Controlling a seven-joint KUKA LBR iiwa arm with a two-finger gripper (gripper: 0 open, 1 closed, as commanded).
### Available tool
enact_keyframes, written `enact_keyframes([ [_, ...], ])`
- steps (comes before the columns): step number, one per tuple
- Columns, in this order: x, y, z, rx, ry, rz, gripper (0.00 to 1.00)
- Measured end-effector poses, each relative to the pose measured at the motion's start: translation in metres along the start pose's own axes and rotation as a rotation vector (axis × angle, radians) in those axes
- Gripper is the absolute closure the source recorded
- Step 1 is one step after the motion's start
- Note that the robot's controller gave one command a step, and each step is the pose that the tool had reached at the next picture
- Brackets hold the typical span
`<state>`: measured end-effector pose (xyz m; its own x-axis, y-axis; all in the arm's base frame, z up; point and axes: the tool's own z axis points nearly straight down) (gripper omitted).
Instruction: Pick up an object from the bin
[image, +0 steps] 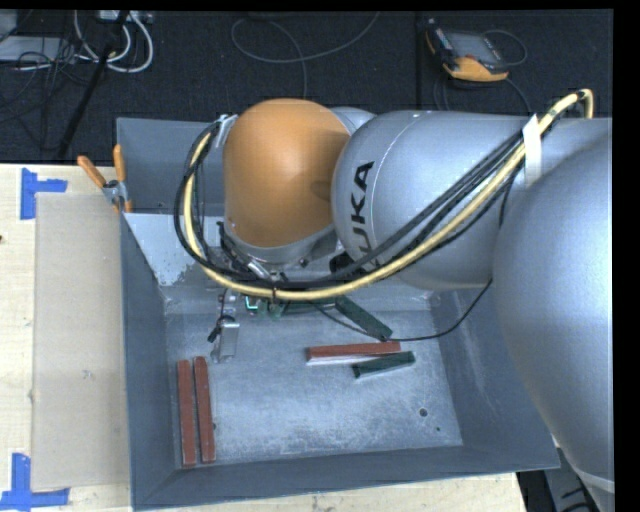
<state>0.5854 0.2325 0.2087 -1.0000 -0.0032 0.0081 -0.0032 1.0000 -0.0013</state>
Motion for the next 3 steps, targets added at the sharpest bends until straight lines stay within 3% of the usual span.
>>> enact_keyframes([
  [1, 0.031, 0.002, 0.095, 0.002, 0.002, 0.024, 0.0],
  [2, 0.104, 0.011, 0.013, -0.001, -0.01, -0.41, 0.0],
  [3, 0.1, -0.044, 0.057, 0.004, -0.003, -0.373, 0.0],
])
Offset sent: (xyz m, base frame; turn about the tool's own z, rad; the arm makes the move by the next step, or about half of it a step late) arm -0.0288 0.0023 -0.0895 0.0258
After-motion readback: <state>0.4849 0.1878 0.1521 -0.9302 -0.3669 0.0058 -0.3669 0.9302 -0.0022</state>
